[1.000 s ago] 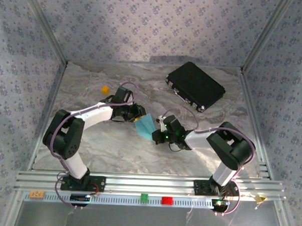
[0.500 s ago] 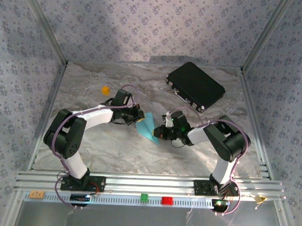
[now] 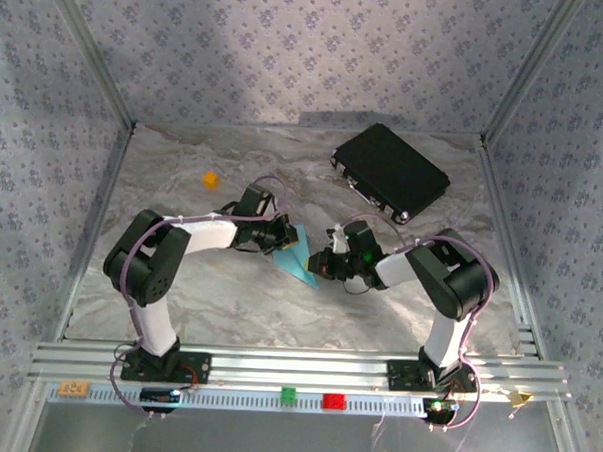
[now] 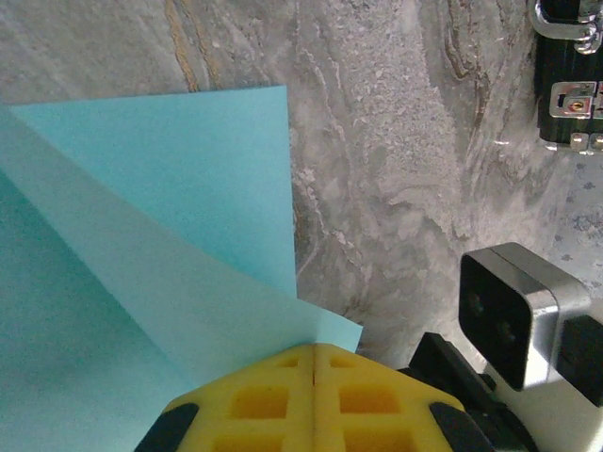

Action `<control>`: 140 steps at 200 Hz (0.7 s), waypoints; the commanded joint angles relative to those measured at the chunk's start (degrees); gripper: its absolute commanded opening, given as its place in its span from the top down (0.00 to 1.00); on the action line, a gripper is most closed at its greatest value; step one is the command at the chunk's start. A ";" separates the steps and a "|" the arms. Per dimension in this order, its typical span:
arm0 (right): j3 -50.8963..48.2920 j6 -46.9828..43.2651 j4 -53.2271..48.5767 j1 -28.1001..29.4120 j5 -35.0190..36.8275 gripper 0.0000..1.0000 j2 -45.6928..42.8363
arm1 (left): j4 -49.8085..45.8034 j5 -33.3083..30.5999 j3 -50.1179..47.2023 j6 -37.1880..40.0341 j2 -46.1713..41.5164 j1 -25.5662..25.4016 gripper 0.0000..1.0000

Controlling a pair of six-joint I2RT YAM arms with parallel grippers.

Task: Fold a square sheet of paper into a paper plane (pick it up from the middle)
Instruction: Fourth fold the wing at the center of the table.

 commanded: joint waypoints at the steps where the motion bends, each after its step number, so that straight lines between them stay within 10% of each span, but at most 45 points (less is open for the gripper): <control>1: 0.56 0.73 -3.27 -0.55 -0.29 0.94 1.62 | 1.72 0.80 0.91 -0.31 1.45 -0.31 0.98; 140: 1.88 0.50 -6.29 -0.60 -0.33 0.97 2.63 | 0.14 -0.70 2.40 1.19 4.54 -0.35 0.98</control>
